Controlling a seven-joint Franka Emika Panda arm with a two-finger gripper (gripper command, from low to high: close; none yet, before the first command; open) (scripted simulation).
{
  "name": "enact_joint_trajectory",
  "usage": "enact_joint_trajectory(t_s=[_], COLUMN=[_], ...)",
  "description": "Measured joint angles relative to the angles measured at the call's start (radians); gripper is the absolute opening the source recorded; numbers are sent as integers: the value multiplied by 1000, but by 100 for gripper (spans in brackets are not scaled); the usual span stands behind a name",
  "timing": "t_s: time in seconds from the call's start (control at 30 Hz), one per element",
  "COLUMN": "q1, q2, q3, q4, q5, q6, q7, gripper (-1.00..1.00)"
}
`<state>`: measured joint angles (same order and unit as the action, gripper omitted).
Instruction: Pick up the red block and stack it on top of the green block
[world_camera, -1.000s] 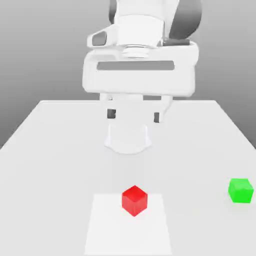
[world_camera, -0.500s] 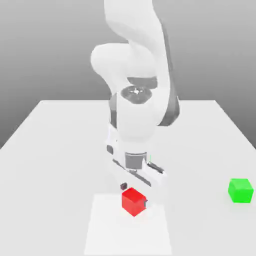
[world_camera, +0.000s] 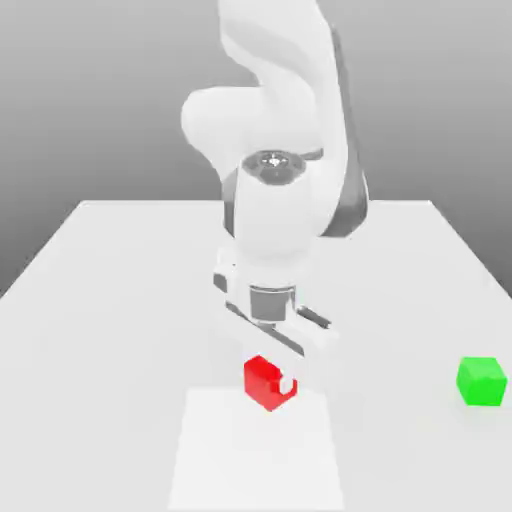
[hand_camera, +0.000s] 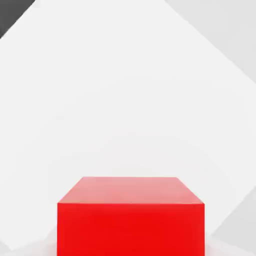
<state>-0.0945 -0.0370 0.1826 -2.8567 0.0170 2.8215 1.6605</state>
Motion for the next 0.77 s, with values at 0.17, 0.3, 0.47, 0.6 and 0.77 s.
enact_joint_trajectory(t_s=[0.17, 0.3, 0.47, 0.6, 0.77], q1=[219, 370, 492, 514, 543], q2=[24, 56, 117, 209, 277], q3=[103, 197, 246, 208, 167], q4=[101, 196, 274, 285, 288], q5=[-15, -36, -89, -183, -253], q6=[-86, -149, -163, -88, -33], q7=[25, 54, 103, 172, 222], gripper=[-100, -100, -100, -100, 100])
